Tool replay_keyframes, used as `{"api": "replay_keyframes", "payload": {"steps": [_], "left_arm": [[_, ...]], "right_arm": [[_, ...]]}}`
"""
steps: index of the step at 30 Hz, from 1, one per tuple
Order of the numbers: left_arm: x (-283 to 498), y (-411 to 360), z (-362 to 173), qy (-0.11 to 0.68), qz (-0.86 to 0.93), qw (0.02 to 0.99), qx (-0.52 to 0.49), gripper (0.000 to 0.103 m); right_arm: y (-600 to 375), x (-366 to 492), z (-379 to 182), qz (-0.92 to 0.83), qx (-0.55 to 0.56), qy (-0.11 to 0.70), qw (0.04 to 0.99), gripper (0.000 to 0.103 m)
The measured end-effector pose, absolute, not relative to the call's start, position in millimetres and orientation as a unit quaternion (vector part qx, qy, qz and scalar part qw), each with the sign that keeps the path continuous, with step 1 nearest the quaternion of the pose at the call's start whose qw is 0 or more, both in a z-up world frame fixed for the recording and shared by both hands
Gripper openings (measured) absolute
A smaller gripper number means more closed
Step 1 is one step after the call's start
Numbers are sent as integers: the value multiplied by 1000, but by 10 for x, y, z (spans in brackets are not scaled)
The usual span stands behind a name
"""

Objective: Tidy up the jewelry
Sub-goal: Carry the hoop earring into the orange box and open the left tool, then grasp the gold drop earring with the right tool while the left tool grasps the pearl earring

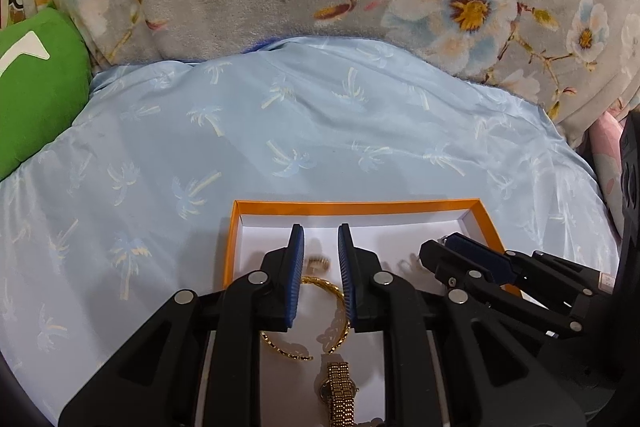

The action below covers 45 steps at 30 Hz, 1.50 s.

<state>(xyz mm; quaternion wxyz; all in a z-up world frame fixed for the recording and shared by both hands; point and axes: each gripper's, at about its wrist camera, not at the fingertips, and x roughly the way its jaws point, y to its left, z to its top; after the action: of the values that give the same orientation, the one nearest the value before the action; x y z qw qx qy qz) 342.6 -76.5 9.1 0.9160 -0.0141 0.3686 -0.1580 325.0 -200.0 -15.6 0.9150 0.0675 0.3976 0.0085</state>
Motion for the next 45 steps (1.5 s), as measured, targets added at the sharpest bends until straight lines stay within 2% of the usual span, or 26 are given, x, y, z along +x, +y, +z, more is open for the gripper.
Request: {"api": "replay_keyframes", "payload": {"steps": [7, 13, 20, 27, 29, 30, 37, 40, 45], "left_arm": [[3424, -750, 87, 370, -153, 916, -16, 18], [3235, -593, 232, 354, -147, 924, -13, 18], [2629, -185, 322, 350, -141, 926, -9, 23], [1945, 76, 181, 372, -131, 919, -11, 25], [1799, 85, 112, 383, -133, 914, -16, 32], [1736, 78, 74, 388, -136, 911, -18, 36], [1490, -90, -242, 419, -136, 898, -7, 36], [1491, -119, -291, 425, -133, 895, -8, 43], [1486, -167, -330, 422, -129, 897, -5, 44]], "right_arm": [[-1996, 3200, -122, 5, 65, 388, 919, 20], [-2054, 2809, 68, -3, 58, 365, 929, 20], [-2246, 1959, 183, -23, 65, 350, 934, 21], [-2279, 1181, -52, -38, 56, 375, 925, 21], [-2257, 1037, -158, -32, 64, 387, 919, 21], [-2237, 992, -211, -29, 67, 392, 917, 21], [-2009, 958, -485, -11, 65, 414, 908, 22], [-1940, 1021, -525, -7, 66, 417, 907, 28], [-1873, 1122, -556, -6, 63, 417, 907, 28]]}}
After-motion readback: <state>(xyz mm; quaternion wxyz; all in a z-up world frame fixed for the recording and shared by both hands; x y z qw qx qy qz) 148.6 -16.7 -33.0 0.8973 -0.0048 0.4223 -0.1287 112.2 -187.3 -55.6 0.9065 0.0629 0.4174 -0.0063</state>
